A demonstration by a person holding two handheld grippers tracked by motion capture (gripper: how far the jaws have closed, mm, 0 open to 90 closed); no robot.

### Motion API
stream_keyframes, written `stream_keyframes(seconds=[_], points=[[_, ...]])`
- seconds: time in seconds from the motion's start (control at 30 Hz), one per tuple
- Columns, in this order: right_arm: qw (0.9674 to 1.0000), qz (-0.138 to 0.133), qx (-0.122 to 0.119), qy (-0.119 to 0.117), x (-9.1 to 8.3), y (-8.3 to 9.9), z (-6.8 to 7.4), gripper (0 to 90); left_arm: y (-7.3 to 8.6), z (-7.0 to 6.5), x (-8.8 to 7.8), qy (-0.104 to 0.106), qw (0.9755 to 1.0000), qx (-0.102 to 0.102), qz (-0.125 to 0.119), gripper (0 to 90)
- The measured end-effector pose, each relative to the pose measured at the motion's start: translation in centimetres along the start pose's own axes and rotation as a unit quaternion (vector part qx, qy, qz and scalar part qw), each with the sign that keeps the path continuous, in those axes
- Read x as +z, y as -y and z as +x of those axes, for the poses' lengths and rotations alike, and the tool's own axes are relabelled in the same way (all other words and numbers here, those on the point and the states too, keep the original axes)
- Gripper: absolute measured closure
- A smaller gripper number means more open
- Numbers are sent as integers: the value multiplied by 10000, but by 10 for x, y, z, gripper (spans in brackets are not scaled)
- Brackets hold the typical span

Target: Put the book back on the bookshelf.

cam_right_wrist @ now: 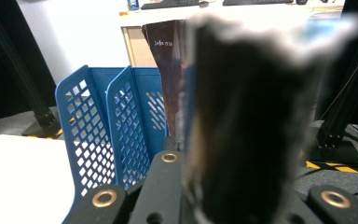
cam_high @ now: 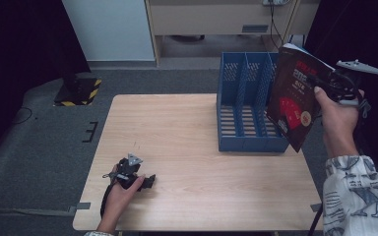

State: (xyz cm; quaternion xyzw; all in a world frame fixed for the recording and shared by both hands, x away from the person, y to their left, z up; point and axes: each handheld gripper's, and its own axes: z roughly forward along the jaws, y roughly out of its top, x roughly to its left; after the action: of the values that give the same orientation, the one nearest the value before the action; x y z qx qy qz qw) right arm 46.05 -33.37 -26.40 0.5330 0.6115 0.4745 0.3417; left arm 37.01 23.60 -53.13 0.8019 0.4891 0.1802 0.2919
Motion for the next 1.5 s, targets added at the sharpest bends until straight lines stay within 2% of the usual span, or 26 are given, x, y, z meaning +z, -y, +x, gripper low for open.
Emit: stream_keyframes(seconds=[0.43,0.7,1.17,1.37,1.5], points=[[9999,28,-23,140,12,-2,2,871,0,0,0,4,10000,5,-5,0],[9998,18,93,173,25,-1,1,871,0,0,0,4,10000,12,0,0],[9996,-129,30,257,52,-1,4,871,1,-1,0,-5,10000,-9,-42,0],[9992,-252,-57,310,59,2,6,871,1,-1,0,2,10000,-24,-52,0],[9988,-327,-16,356,62,8,8,871,1,-1,0,-2,10000,-23,-50,0]])
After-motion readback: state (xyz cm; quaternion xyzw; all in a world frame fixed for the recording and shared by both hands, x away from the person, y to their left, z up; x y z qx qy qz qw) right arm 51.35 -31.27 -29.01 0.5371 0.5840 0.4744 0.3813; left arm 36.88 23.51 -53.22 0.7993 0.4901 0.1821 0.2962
